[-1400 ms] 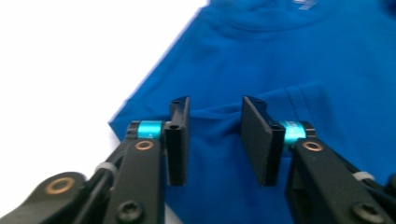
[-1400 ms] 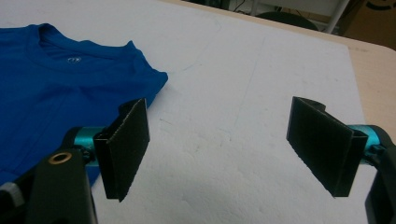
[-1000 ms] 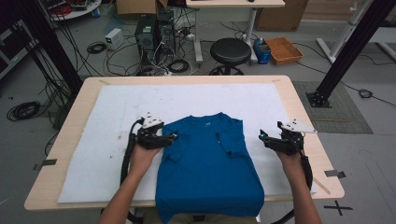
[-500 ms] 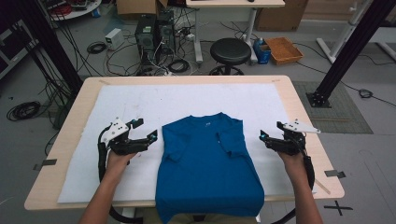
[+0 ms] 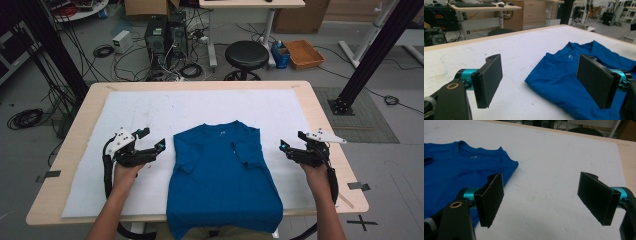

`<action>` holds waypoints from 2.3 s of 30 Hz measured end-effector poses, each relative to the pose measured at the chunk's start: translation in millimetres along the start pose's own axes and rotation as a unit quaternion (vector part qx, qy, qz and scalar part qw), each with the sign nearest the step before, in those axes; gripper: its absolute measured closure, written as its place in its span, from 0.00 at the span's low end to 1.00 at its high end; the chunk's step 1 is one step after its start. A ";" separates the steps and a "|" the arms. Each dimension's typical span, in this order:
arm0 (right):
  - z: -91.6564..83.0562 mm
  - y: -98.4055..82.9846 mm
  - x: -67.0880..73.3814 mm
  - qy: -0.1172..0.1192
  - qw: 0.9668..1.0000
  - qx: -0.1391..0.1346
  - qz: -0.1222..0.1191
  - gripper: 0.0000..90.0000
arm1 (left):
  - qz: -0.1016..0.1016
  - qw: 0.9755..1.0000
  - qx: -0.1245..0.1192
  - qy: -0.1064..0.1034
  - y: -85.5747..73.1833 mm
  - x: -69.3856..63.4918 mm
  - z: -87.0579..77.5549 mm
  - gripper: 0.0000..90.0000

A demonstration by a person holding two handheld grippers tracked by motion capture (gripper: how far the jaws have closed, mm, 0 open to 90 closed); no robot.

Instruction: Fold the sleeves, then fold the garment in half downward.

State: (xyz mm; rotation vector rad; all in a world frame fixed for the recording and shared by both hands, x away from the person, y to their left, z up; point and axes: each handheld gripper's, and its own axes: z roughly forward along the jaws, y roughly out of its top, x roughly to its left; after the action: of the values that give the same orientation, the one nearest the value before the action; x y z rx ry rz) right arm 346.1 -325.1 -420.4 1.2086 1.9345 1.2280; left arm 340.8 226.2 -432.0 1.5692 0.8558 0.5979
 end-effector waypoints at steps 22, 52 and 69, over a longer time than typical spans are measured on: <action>4.9 -0.6 1.3 -0.002 1.000 0.009 0.001 0.23 | -0.023 1.000 -0.007 0.003 -3.1 7.4 -2.3 0.23; 10.4 -0.6 6.5 0.007 1.000 0.014 -0.006 0.23 | -0.023 0.983 0.177 0.034 7.3 -0.5 76.7 0.29; 23.3 1.7 12.0 0.021 0.999 0.044 -0.003 0.23 | 0.046 0.968 0.246 0.020 -1.7 -14.9 103.0 0.91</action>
State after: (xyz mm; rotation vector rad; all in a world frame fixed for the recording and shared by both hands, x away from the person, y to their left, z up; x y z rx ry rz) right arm 360.1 -304.5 -428.8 1.2283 2.0412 1.1842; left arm 411.6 152.2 -450.6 2.0601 1.0187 0.5064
